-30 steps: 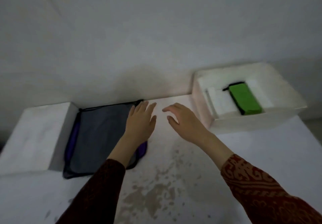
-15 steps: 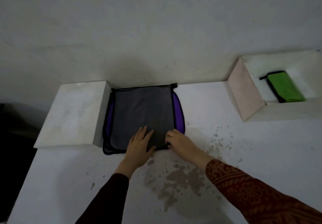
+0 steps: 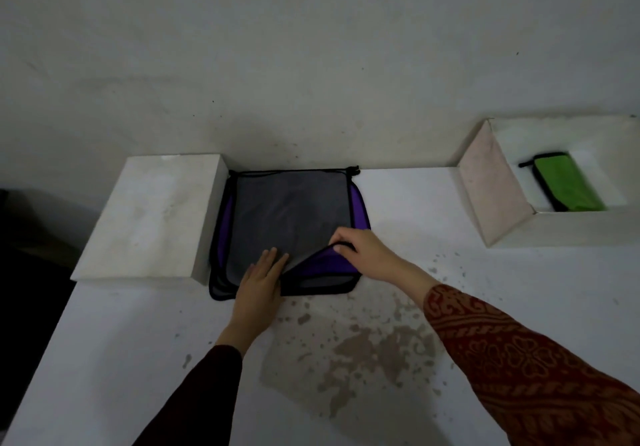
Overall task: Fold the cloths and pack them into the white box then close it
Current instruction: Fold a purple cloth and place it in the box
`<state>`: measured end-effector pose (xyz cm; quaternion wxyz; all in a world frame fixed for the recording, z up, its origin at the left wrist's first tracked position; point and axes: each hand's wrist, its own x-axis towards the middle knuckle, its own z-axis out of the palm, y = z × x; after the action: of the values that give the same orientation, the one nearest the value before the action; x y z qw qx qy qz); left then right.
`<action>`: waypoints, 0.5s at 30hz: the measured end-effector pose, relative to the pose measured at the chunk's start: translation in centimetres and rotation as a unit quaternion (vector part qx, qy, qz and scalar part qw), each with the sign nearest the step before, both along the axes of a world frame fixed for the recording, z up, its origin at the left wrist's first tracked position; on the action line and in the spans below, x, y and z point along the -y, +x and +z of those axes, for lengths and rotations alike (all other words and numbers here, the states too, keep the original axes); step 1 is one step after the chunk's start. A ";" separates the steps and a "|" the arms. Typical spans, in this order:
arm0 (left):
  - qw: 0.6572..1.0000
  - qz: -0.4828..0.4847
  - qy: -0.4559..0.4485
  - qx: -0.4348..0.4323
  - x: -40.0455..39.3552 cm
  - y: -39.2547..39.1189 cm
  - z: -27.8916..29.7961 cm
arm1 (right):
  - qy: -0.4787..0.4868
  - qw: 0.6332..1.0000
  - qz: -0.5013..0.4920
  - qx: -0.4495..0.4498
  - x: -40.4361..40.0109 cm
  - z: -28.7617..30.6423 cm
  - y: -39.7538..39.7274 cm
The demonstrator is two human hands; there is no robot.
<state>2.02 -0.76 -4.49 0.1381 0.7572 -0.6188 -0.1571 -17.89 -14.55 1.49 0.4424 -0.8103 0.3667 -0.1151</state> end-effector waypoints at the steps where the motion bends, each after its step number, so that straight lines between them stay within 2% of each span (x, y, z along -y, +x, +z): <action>1: 0.999 0.030 -0.014 -0.007 -0.3 0.8 0.1 | -0.008 1.000 -0.005 0.018 0.3 0.5 -0.1; 5: 0.991 0.116 -0.059 -0.036 -0.5 2.2 2.5 | -0.065 0.997 -0.005 0.049 1.3 3.2 -1.2; 8: 0.980 0.145 -0.122 -0.055 0.5 1.3 6.0 | -0.084 0.993 -0.032 0.079 1.6 5.2 -3.4; 12: 0.965 0.123 -0.211 -0.094 0.1 -2.2 10.5 | -0.096 0.987 -0.078 0.102 0.6 8.4 -8.9; 15: 0.951 0.093 -0.245 -0.166 -2.1 -5.7 12.6 | -0.070 0.987 -0.100 0.105 -1.5 10.0 -14.2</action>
<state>-3.72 1.37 8.14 0.4338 0.7176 -0.5335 -0.1106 -32.14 -13.05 11.52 0.4070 -0.7818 0.3886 -0.2685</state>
